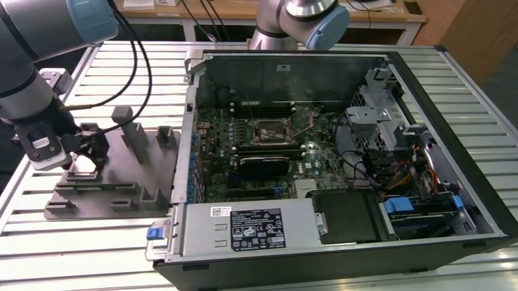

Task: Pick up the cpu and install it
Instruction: 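Pick up the cpu and move it towards the insertion slot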

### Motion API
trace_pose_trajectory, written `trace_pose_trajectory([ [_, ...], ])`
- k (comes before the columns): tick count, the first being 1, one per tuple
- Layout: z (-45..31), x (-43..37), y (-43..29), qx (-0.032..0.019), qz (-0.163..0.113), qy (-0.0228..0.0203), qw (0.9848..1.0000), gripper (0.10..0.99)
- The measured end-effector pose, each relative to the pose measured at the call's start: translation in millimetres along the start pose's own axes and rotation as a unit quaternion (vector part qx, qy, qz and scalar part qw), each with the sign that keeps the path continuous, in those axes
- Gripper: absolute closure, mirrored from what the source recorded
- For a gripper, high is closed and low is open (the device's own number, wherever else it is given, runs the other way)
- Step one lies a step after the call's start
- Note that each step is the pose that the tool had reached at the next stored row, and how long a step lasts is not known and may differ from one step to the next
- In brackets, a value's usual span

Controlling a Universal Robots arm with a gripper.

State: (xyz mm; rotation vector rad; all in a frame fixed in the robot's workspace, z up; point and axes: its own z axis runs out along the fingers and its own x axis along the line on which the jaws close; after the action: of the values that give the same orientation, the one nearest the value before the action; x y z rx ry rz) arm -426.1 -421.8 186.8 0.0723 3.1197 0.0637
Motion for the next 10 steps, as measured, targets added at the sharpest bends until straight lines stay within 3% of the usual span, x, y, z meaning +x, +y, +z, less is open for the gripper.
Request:
trace_pose_trajectory([
  [10,3.4,0.1,-0.1,-0.0001,-0.005,0.0002,1.0,0.38],
])
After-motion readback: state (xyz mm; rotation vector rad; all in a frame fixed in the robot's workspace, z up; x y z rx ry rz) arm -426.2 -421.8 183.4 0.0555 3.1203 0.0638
